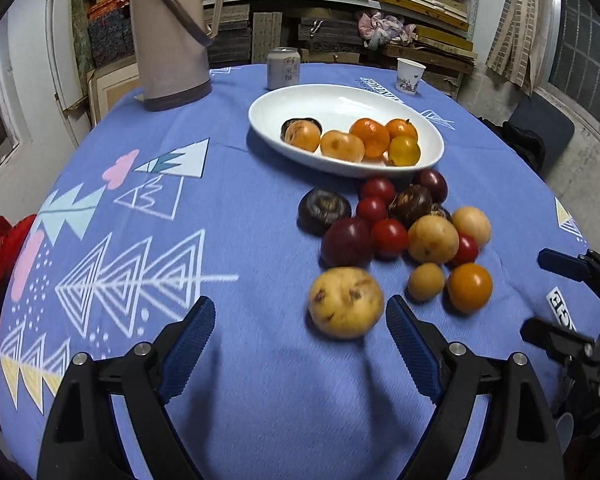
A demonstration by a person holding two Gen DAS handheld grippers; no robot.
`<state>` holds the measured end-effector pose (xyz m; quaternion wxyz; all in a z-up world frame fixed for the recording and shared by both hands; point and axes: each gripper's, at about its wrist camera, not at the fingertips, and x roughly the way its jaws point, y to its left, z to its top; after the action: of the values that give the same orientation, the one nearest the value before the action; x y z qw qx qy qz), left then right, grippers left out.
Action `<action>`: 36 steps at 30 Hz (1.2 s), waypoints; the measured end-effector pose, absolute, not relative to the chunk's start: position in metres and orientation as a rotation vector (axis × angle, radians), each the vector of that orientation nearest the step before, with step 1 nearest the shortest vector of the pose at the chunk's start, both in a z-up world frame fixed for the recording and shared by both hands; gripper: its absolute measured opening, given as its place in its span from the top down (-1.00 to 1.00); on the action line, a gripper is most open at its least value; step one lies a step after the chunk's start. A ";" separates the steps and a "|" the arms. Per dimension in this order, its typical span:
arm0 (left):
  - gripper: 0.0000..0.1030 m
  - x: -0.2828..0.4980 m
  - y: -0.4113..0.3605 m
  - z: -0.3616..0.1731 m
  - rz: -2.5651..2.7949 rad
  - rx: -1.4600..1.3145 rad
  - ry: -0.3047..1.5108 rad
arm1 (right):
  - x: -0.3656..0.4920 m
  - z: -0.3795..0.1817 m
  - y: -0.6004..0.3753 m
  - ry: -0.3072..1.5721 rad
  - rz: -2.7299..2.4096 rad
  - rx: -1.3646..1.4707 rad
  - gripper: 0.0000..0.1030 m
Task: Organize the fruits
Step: 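Withdraw both open grippers from the plate back toward the fruit pile, then grasp an orange round fruit with the right gripper while the left gripper grasps a pale yellow fruit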
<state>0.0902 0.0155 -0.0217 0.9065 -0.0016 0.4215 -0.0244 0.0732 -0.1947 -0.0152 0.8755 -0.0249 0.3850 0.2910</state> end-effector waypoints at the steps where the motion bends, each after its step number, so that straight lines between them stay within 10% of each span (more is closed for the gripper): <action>1: -0.71 0.087 0.016 -0.023 -0.053 -0.005 0.870 | 0.073 -0.016 -0.193 0.810 0.619 -0.048 -0.60; 7: -0.71 0.077 0.015 -0.029 -0.066 -0.016 0.876 | 0.077 -0.026 -0.177 0.837 0.606 -0.084 -0.58; 11: -0.71 0.073 0.012 -0.033 -0.068 0.010 0.869 | 0.081 -0.032 -0.168 0.862 0.617 -0.084 -0.01; 20: -0.71 0.080 0.017 -0.041 -0.062 0.006 0.886 | 0.096 -0.049 -0.154 0.898 0.556 -0.123 -0.01; 22: -0.71 0.081 0.015 -0.042 -0.069 0.003 0.888 | 0.100 -0.050 -0.151 0.895 0.546 -0.123 0.27; 36: -0.62 0.102 0.004 -0.050 -0.113 -0.066 0.967 | 0.096 -0.050 -0.176 0.895 0.587 -0.030 0.28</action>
<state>0.1018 0.0044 -0.0502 0.8834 -0.0315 0.4643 -0.0541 0.0960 -0.1759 -0.0499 0.8600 -0.0144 0.4265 0.2797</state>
